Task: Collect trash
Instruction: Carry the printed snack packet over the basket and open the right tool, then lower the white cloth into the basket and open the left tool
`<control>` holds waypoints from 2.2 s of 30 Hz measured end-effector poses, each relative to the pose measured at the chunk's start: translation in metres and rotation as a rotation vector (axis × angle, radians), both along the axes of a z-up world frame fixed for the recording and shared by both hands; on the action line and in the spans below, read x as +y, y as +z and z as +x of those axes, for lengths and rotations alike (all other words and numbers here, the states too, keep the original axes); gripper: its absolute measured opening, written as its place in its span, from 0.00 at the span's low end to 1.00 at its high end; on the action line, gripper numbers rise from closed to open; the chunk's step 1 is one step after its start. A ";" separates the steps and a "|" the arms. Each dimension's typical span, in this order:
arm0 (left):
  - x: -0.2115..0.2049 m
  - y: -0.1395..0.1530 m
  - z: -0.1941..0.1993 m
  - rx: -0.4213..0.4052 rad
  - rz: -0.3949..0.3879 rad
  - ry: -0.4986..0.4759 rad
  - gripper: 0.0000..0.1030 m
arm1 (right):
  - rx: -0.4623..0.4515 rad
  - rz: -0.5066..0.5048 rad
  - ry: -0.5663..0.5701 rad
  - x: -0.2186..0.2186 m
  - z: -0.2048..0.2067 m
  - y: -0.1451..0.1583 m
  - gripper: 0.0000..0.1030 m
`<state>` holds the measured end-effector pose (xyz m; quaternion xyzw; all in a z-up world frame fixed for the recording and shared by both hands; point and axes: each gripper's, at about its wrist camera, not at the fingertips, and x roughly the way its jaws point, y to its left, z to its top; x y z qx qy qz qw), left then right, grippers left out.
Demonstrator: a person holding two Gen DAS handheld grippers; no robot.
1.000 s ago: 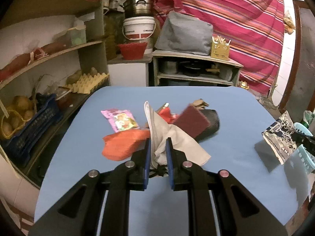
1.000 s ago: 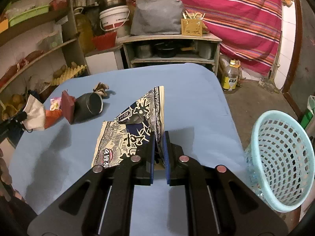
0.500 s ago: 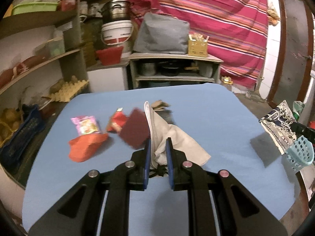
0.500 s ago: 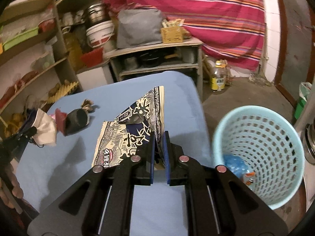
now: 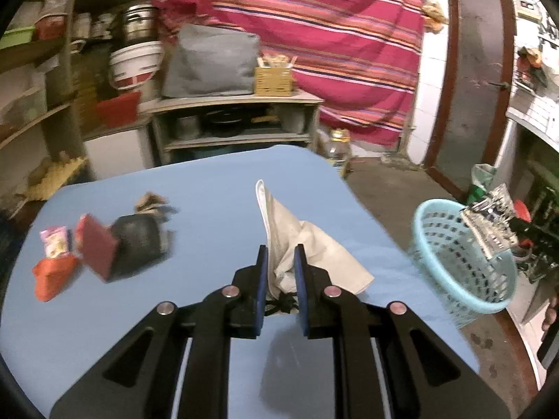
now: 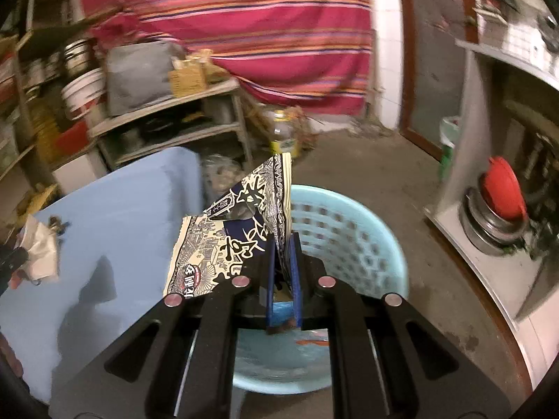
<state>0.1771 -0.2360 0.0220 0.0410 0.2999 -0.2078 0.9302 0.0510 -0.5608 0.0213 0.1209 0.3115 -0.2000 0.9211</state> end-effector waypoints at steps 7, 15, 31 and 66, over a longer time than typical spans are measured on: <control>-0.046 0.006 0.005 0.009 -0.029 -0.062 0.15 | 0.038 0.020 -0.003 -0.013 0.005 -0.009 0.22; -0.091 0.014 0.006 -0.002 -0.033 -0.129 0.15 | 0.054 0.078 -0.001 -0.021 0.008 -0.017 0.44; -0.202 -0.014 0.004 0.063 -0.015 -0.281 0.15 | -0.038 0.018 -0.047 -0.031 -0.017 0.012 0.90; 0.021 0.010 0.009 -0.068 0.084 -0.015 0.88 | -0.068 0.022 0.045 0.051 0.037 0.002 0.96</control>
